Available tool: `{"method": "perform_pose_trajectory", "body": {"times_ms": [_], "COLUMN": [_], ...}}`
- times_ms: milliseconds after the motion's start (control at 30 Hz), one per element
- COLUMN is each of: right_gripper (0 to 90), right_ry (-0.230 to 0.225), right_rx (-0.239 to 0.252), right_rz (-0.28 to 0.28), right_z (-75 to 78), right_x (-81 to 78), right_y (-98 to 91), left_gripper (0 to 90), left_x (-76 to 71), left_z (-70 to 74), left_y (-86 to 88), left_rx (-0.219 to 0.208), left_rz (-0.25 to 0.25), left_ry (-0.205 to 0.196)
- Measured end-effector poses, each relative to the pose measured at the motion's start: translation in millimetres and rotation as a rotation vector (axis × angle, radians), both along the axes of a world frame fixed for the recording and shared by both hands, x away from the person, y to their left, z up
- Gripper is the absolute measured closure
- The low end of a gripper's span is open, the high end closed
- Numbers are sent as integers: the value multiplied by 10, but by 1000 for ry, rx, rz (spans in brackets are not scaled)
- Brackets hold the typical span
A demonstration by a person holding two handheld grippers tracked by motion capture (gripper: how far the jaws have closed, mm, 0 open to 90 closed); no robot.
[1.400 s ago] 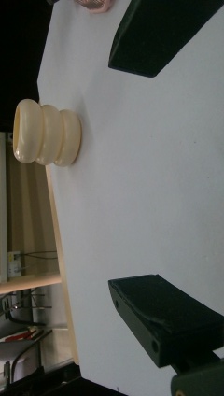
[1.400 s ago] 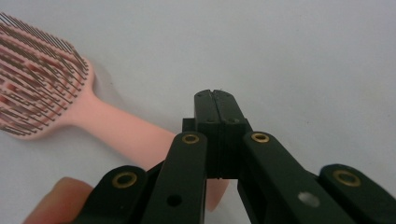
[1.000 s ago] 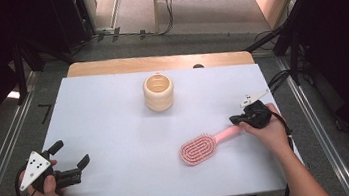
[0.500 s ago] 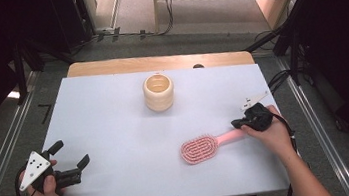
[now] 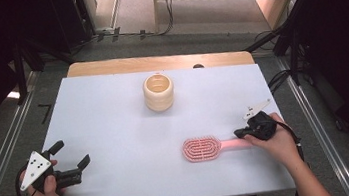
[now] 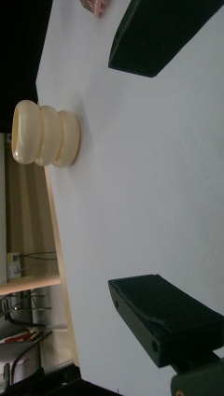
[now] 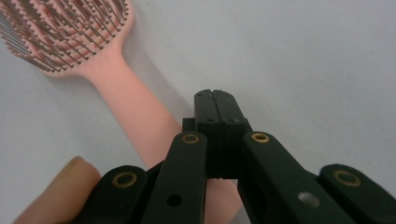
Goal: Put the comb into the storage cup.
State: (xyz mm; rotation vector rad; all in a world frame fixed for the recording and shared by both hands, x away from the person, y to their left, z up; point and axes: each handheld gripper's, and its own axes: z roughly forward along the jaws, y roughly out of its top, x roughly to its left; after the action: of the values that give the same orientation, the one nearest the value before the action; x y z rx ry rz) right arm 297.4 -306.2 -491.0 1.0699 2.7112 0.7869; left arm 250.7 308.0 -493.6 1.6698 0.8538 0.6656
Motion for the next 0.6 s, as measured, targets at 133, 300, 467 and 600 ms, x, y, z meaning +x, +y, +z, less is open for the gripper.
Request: {"method": "perform_pose_trajectory", "body": {"times_ms": [133,300,467,600], "right_gripper": [874,874,874,868], "right_ry": [10,24,44,8], "right_rx": [0,-10,-12,-20], "right_rz": [5,16,36,21], "right_z": [-9,-24,-20,17], "right_x": [-52,-137,-224,-259], "right_y": [7,39,69,57], "left_gripper": [0,0,0,0], "left_x": [0,-1,-1,-3], "left_z": [0,0,0,0], "left_y": [-1,-1,-2,-5], "left_rx": [1,4,6,8], "left_rz": [-2,-3,-4,-4], "left_ry": [0,1,0,2]}}
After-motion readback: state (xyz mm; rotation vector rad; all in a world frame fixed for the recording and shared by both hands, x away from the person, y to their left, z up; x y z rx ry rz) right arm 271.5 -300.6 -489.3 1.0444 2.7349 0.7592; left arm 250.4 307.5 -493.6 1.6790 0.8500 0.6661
